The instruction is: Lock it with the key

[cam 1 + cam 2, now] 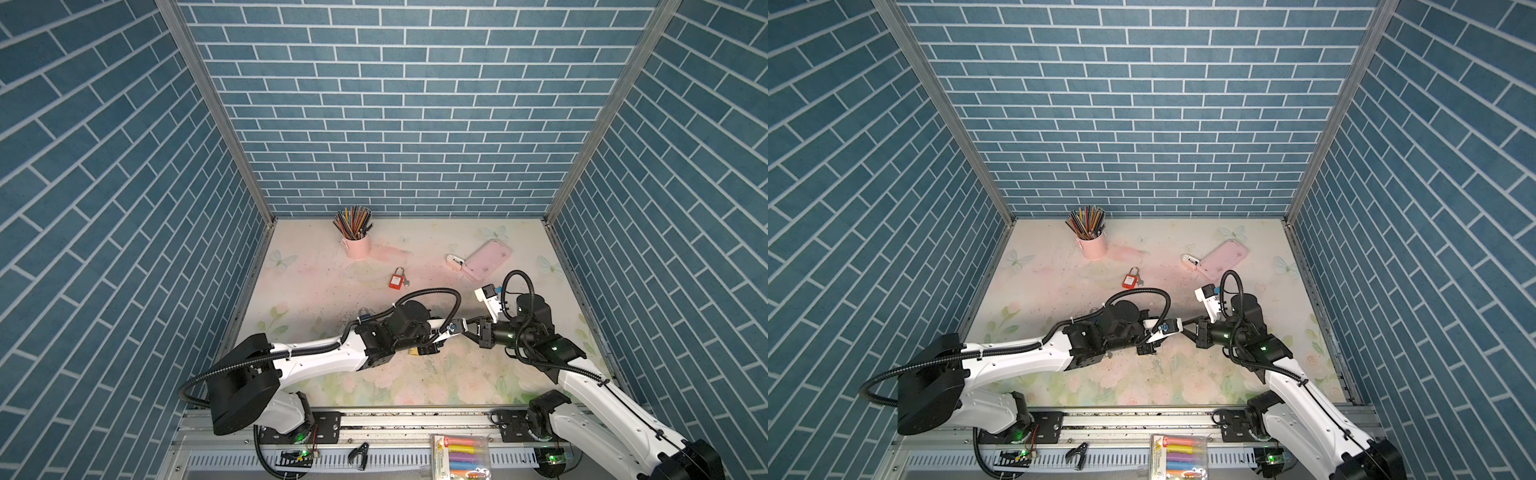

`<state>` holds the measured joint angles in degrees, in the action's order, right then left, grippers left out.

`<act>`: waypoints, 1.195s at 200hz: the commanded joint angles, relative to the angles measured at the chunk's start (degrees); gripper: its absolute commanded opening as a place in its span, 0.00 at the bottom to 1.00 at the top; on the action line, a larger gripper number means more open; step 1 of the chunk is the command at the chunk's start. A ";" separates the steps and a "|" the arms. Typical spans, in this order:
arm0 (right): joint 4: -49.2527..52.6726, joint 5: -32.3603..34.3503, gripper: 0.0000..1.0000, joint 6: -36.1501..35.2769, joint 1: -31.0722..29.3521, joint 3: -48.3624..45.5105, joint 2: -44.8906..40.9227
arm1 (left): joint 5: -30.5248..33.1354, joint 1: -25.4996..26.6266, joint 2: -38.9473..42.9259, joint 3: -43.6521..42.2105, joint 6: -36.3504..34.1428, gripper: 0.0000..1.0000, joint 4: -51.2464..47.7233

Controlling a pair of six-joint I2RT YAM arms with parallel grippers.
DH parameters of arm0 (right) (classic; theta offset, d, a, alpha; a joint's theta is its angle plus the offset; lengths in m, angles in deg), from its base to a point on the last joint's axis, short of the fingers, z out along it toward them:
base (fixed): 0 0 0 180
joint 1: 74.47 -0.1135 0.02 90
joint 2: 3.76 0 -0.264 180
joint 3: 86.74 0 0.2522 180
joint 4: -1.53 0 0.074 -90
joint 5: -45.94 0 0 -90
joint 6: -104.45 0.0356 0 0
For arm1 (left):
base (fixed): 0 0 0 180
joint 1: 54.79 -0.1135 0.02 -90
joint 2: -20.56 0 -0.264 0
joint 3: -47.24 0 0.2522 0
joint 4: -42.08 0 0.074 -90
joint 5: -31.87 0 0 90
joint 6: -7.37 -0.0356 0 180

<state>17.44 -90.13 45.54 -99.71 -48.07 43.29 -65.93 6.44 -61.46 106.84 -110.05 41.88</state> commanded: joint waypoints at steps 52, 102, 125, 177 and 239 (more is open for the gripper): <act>-2.16 -2.79 0.00 -1.64 -0.25 0.19 2.96 | -0.20 -0.40 1.13 0.44 -0.08 0.00 3.11; 2.83 2.59 0.13 -2.88 -0.17 3.41 0.85 | -0.35 -0.89 1.77 -0.24 -1.50 0.00 1.43; 4.05 6.18 0.24 -2.25 0.09 4.33 -1.16 | -0.64 -1.16 2.20 -0.82 -1.58 0.00 -0.38; 1.83 5.46 0.39 1.07 0.34 4.78 -1.86 | 0.74 -1.20 2.91 -1.40 -1.34 0.00 -1.79; 7.57 5.81 0.42 12.13 0.36 8.23 1.44 | 6.45 -1.19 1.52 -0.23 -2.11 0.00 -1.81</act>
<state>22.18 -84.55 51.18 -99.53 -41.89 44.07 -61.84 5.59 -59.80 106.06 -110.71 40.09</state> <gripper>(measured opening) 0.430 0.224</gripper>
